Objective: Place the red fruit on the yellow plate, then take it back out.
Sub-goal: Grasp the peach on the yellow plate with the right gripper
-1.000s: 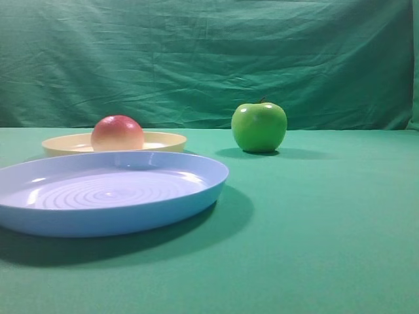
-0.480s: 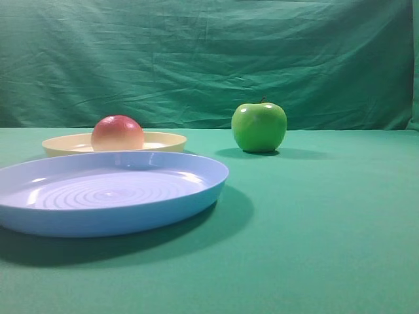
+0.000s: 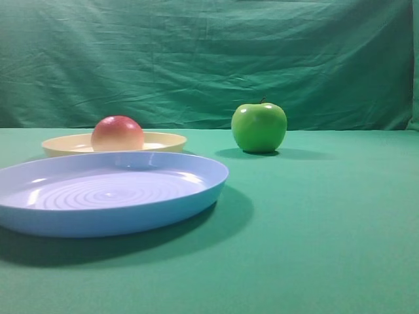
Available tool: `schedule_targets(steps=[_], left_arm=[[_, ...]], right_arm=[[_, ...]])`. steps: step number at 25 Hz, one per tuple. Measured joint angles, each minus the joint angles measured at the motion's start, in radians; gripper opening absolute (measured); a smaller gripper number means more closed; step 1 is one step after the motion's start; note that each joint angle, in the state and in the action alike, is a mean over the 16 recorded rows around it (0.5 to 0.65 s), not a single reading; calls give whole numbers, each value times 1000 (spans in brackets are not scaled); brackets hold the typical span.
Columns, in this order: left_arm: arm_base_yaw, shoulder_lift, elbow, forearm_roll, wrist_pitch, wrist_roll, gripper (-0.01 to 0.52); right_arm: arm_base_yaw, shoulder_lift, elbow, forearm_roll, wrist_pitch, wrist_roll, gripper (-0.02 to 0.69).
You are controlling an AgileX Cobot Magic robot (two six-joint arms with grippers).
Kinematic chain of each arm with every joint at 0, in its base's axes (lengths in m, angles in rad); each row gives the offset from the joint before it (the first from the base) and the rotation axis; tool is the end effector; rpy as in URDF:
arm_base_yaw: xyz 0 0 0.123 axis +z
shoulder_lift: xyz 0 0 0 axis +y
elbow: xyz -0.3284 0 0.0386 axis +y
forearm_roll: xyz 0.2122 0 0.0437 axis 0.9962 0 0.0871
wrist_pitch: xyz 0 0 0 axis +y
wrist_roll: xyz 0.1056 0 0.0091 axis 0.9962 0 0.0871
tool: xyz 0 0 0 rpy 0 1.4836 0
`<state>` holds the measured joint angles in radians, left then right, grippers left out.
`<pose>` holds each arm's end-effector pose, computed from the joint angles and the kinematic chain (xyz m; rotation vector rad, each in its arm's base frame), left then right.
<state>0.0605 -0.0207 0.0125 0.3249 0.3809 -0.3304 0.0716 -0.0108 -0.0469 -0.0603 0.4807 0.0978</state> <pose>-0.0166 0.0116 0.1723 -0.1640 1.8309 0.1326 -0.0192 -0.0043 0.1790 -0.0071 1.9060 0.0520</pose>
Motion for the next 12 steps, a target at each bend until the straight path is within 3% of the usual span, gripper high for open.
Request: schedule_targets(steps=[12], left_arm=[[0, 0, 0, 0, 0, -1, 0]], right_arm=[[0, 0, 68, 1, -82, -90, 0]])
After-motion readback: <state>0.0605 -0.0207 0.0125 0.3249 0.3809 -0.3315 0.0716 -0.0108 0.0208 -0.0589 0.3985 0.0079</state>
